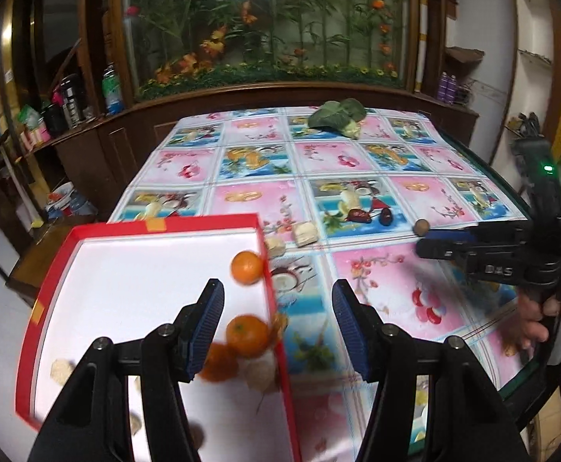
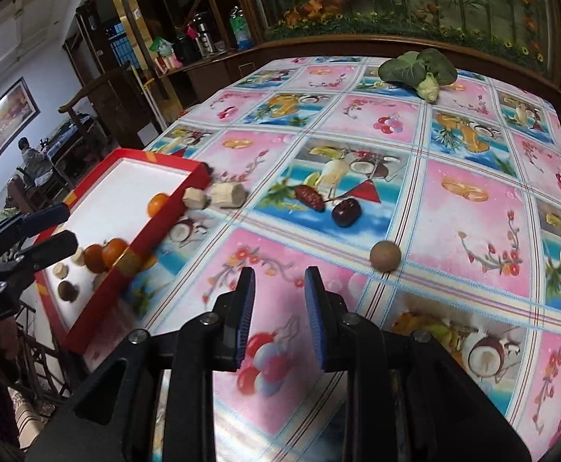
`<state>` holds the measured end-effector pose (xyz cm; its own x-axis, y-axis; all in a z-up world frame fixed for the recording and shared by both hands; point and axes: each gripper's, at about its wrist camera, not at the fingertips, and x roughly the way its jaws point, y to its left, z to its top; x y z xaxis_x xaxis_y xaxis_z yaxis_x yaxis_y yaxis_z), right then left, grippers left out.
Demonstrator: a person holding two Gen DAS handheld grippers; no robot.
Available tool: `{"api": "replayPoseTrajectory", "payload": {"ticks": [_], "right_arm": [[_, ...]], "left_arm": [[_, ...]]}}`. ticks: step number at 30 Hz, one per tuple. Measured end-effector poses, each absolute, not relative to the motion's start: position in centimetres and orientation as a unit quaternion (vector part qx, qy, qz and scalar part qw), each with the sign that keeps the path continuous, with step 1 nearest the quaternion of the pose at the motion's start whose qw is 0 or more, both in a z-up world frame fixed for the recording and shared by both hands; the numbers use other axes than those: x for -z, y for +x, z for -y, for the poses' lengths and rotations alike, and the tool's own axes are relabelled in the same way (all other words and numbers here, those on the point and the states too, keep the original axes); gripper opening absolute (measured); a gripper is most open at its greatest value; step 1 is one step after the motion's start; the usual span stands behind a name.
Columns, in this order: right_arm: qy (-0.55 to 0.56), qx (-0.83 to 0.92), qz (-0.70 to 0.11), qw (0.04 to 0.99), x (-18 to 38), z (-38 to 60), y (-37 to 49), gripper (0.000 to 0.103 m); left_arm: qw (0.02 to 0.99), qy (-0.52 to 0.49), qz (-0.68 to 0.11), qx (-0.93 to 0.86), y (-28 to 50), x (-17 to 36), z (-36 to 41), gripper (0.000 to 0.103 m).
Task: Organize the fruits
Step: 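Grasp a beige cube with the left tool while the right tool grasps a brown kiwi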
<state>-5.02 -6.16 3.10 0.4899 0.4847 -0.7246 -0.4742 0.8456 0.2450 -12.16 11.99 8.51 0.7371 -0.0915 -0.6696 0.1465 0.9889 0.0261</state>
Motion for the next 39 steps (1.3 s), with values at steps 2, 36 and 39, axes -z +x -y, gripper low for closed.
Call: {"api": "replayPoseTrajectory", "payload": {"ticks": [2, 36, 39], "right_arm": [[0.007, -0.265, -0.426, 0.865, -2.6, 6.1, -3.9, 0.028], [0.020, -0.212, -0.445, 0.870, -0.6, 10.0, -0.7, 0.028], [0.019, -0.211, -0.444, 0.871, -0.6, 10.0, -0.7, 0.027]], "left_arm": [[0.929, 0.047, -0.361, 0.068, -11.4, -8.5, -11.5, 0.058], [0.863, 0.164, -0.450, 0.161, 1.2, -3.7, -6.9, 0.058], [0.848, 0.175, -0.471, 0.168, 2.3, -2.5, -6.5, 0.057]]}}
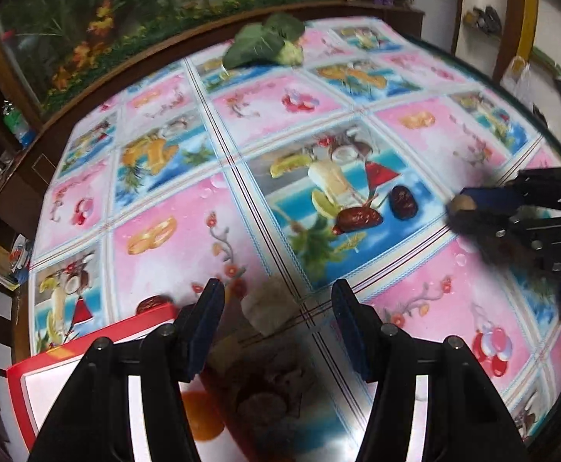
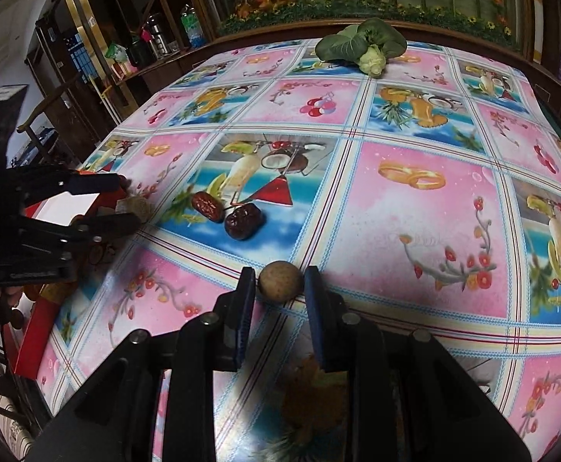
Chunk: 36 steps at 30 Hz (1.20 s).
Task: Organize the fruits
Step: 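Grasp a beige cube with the left tool while the right tool grasps a brown kiwi, then carry the beige cube and brown kiwi into the tray and open both tools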
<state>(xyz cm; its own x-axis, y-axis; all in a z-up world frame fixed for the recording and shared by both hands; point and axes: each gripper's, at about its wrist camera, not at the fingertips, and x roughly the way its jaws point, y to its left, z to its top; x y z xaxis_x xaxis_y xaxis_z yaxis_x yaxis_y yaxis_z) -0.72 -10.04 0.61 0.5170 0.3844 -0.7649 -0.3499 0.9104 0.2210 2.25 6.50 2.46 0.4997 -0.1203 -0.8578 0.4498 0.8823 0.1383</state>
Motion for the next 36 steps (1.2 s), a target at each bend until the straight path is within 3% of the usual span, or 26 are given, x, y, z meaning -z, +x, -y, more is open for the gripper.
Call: {"api": "replayPoseTrajectory", "payload": {"ticks": [2, 6, 8, 15, 26, 36], "right_arm": [[0.021, -0.209, -0.444, 0.871, -0.6, 10.1, -0.6, 0.025], [0.029, -0.209, -0.445, 0.870, -0.6, 10.2, -0.6, 0.025], [0.037, -0.209, -0.443, 0.871, -0.7, 10.5, -0.6, 0.025], [0.095, -0.187, -0.391, 0.896, -2.5, 13.5, -0.6, 0.025], [0.129, -0.142, -0.301, 0.934, -4.5, 16.2, -1.8, 0.025], [0.087, -0.296, -0.303, 0.902, -6.8, 2.9, -7.8, 0.025]], "left_arm": [[0.842, 0.166, -0.483, 0.171, 2.6, -1.9, -6.7, 0.046], [0.844, 0.140, -0.485, 0.182, 2.7, -1.7, -6.8, 0.040], [0.843, 0.134, -0.485, 0.190, 2.6, -1.7, -6.6, 0.031], [0.861, 0.086, -0.468, 0.182, 0.4, -2.8, -6.4, 0.031], [0.936, 0.039, -0.311, 0.158, -14.6, -11.2, -9.2, 0.031], [0.949, 0.000, -0.312, 0.037, -18.6, -10.3, -19.6, 0.031]]}}
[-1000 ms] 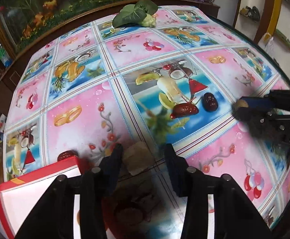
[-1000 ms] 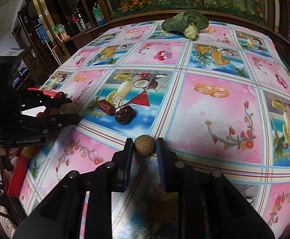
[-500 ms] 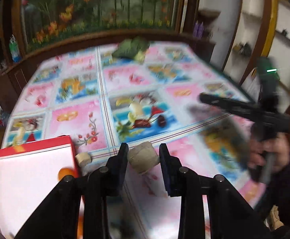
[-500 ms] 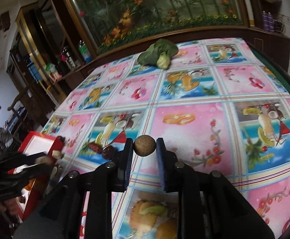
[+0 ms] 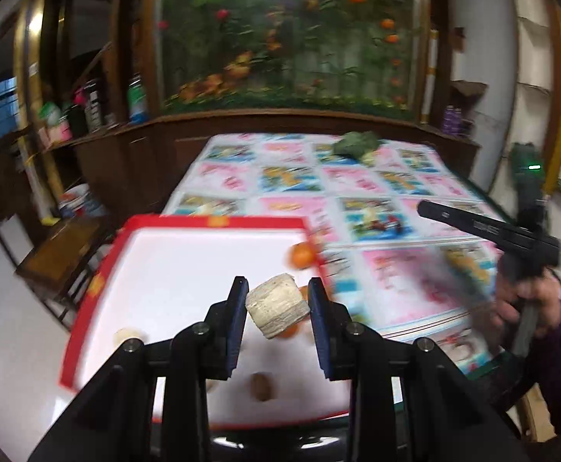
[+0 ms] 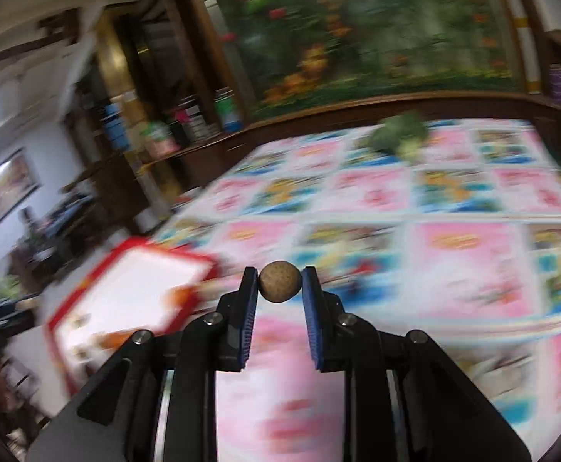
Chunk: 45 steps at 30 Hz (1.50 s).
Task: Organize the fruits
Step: 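Carry the beige cube and brown kiwi into the tray and open both tools, then grasp a red date with the right tool while the left tool moves to a beige cube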
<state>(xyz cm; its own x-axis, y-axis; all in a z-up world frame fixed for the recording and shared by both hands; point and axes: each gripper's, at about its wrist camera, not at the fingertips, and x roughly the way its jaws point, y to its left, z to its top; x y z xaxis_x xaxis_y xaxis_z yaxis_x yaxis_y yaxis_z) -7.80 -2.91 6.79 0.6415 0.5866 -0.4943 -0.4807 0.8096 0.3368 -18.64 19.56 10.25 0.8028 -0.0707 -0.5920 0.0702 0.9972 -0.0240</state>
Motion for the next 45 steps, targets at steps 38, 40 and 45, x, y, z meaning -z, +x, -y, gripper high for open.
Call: {"api": "replayPoseTrajectory", "payload": {"ticks": [38, 40, 45], "right_arm": [[-0.011, -0.396, -0.400, 0.827, -5.8, -11.8, -6.2, 0.045], [0.000, -0.384, -0.380, 0.842, -6.3, -8.8, -5.6, 0.051], [0.063, -0.333, -0.366, 0.867, -6.2, 0.7, -2.9, 0.051]], "left_arm": [[0.919, 0.018, -0.386, -0.077, -14.4, -5.1, -25.6, 0.060], [0.923, 0.020, -0.378, -0.065, -14.4, -5.8, -24.7, 0.061], [0.930, 0.034, -0.365, -0.032, -14.5, -7.3, -21.6, 0.061]]}}
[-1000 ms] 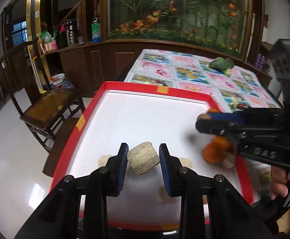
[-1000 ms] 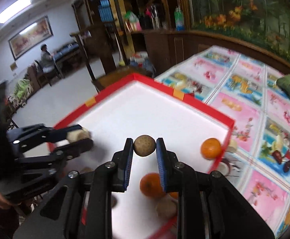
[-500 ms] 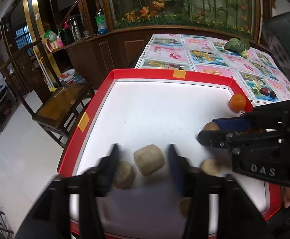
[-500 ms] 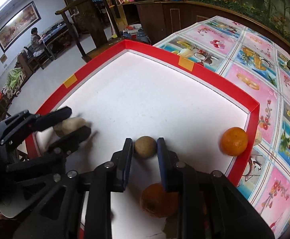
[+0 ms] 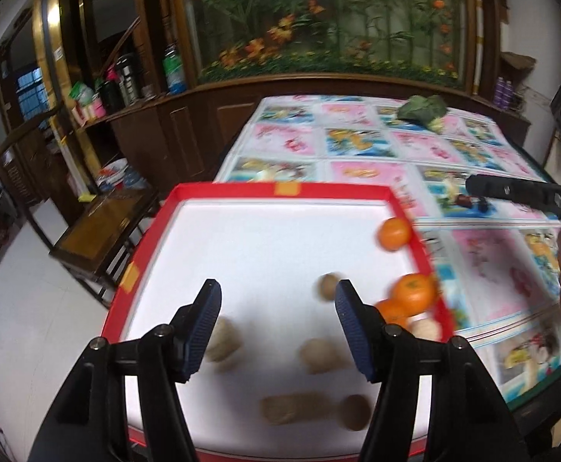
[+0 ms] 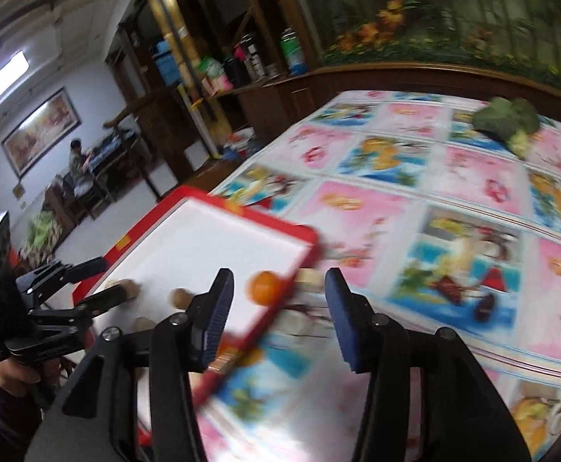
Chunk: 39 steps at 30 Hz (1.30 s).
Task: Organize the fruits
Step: 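Grasp a red date with the right tool while the left tool moves to a beige cube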
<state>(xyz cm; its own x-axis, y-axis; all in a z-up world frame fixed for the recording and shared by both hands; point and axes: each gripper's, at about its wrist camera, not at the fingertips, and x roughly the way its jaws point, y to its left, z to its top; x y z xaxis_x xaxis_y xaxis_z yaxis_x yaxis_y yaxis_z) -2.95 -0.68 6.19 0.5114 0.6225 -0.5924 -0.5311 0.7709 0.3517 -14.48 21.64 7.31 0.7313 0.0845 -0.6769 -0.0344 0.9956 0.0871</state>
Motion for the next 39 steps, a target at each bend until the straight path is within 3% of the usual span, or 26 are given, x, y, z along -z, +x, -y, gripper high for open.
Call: {"api": "replayPoseTrajectory", "payload": {"ticks": [8, 22, 28, 31, 39], "right_arm": [[0.142, -0.249, -0.364, 0.886, -4.8, 10.9, -0.4, 0.051], [0.161, -0.228, -0.385, 0.880, -4.3, 12.6, 0.2, 0.051], [0.149, -0.225, -0.409, 0.872, -3.0, 11.9, 1.1, 0.051], [0.121, -0.229, -0.416, 0.872, -2.5, 10.4, 1.3, 0.046], [0.083, -0.304, -0.413, 0.855, -2.3, 6.7, 0.3, 0.044]], "left_arm": [[0.925, 0.053, -0.373, 0.048, -13.6, -8.1, -15.0, 0.062], [0.889, 0.022, -0.413, 0.195, -14.1, -5.7, -5.5, 0.062], [0.884, -0.002, -0.431, 0.179, -11.0, -3.4, -5.9, 0.062], [0.878, -0.041, -0.444, 0.173, -9.5, -2.6, -7.2, 0.062], [0.890, -0.065, -0.427, 0.148, -8.0, -2.3, -8.7, 0.062]]}}
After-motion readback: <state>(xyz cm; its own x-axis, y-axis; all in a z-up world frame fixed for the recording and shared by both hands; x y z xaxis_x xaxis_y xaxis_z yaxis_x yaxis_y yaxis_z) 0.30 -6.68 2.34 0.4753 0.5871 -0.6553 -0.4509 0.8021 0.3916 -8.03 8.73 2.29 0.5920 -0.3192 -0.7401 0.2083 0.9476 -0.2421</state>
